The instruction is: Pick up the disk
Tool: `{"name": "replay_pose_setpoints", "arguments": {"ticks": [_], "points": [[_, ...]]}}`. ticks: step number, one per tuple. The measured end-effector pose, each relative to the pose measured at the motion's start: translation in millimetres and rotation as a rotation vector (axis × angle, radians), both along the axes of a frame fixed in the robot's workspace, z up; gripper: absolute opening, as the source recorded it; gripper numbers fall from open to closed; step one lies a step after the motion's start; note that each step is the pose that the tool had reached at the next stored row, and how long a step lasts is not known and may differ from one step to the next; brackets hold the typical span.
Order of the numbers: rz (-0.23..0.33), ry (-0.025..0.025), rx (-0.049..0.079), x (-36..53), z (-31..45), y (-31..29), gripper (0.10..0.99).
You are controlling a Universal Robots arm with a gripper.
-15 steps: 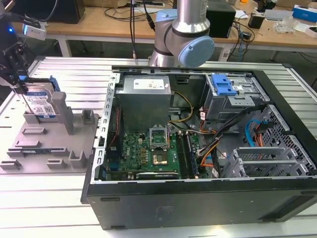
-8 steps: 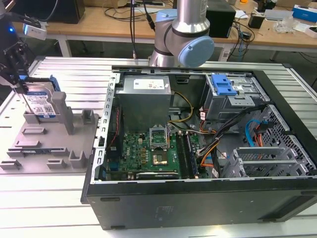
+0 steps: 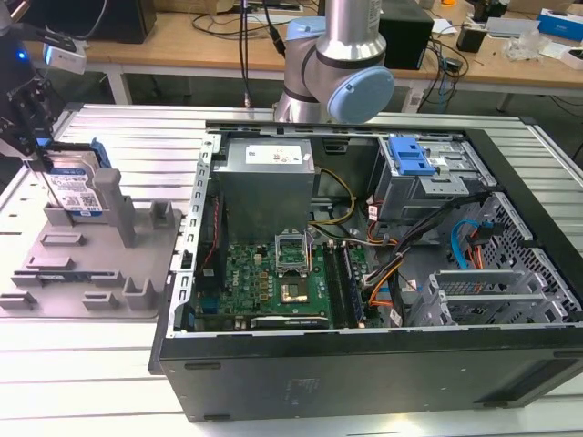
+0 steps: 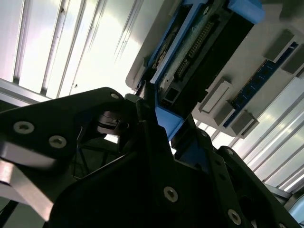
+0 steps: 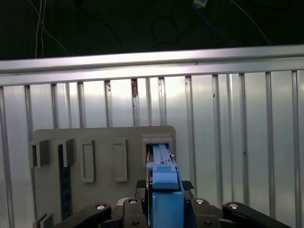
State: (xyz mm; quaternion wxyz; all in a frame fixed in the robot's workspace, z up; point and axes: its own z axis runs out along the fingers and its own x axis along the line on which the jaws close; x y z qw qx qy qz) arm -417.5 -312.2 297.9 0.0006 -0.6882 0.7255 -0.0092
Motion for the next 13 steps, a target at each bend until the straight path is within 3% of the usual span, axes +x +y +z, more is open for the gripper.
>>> {"name": "replay_pose_setpoints", "arguments": {"ticks": [13], "points": [[0.001,-0.0003,0.0,-0.1,-0.1,0.0,0.369]]}}
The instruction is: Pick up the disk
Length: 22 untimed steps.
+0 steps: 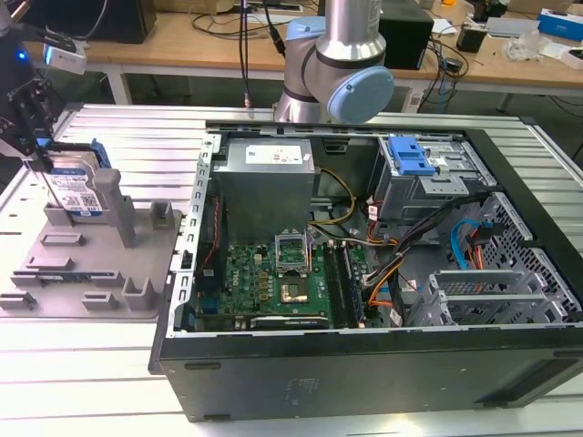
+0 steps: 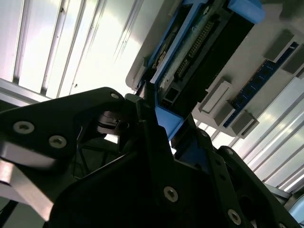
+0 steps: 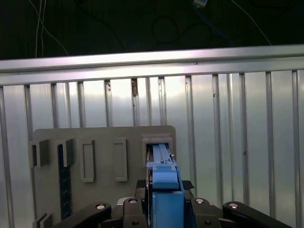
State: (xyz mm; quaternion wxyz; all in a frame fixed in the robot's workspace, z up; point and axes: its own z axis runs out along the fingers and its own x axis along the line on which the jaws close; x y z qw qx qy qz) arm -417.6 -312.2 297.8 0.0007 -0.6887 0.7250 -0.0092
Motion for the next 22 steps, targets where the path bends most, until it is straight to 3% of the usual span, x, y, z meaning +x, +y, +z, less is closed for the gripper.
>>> {"name": "replay_pose_setpoints", "arguments": {"ticks": [8,15,20,22], "points": [[0.008,0.0002,-0.006,0.0,29.2,0.0,0.369],[0.012,0.0001,-0.007,0.0,73.3,0.0,0.369],[0.015,0.0001,-0.007,0.0,120.0,0.0,0.369],[0.016,0.0001,-0.007,0.0,131.3,0.0,0.369]]}}
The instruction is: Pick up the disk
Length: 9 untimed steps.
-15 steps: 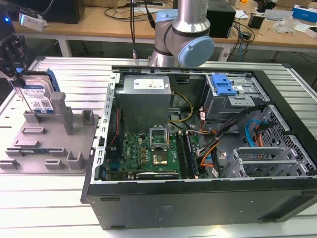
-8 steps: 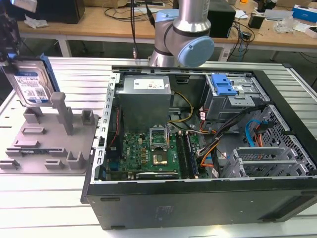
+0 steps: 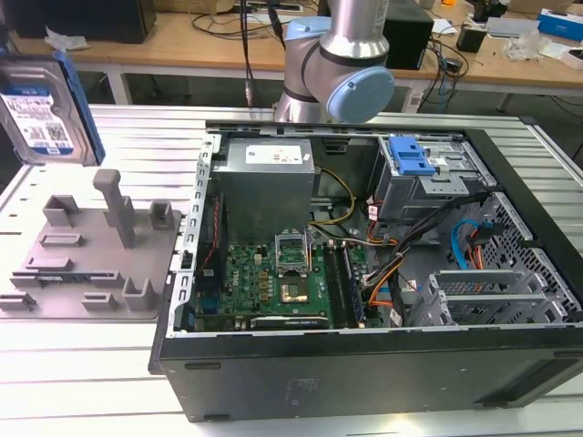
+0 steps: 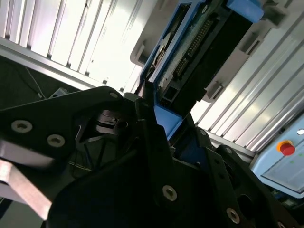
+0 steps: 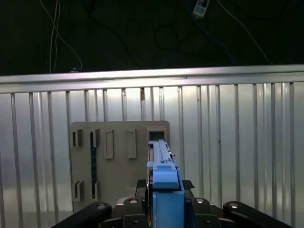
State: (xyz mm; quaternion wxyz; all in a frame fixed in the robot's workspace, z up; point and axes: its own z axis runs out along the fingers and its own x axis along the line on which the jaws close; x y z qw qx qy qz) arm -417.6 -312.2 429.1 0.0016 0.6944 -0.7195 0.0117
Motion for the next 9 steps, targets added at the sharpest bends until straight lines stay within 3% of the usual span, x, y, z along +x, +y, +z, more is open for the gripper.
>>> {"name": "replay_pose_setpoints", "arguments": {"ticks": [6,9], "points": [[0.002,0.0,0.0,0.0,30.1,0.0,0.369],[0.003,0.0001,0.0,0.0,50.5,0.0,0.369]]}}
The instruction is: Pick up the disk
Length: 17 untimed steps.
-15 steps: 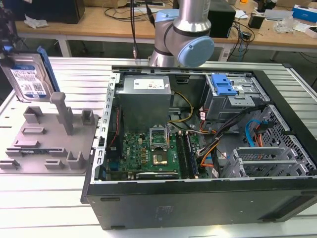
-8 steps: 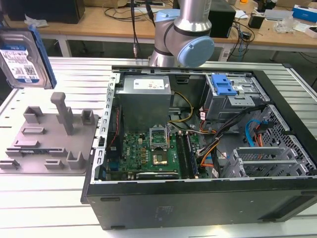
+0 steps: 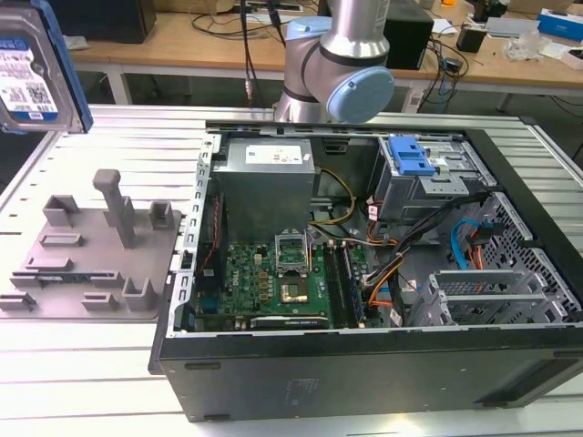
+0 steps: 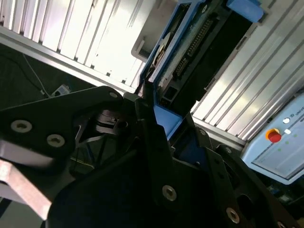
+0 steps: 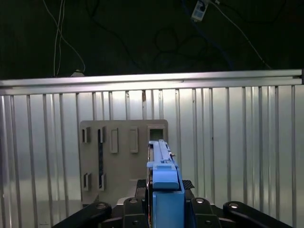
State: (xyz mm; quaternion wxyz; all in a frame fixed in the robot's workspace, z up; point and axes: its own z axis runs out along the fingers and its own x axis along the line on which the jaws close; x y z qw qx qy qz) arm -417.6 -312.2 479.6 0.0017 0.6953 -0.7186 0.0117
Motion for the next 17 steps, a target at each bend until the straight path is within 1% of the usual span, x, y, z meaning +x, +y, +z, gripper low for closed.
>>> {"name": "replay_pose_setpoints", "arguments": {"ticks": [1,2,17], "points": [[0.0,-0.0001,0.0,0.0,5.2,0.0,0.369],[0.0,-0.0002,0.0,0.0,5.7,0.0,0.369],[0.001,0.0,0.0,0.0,5.8,0.0,0.369]]}}
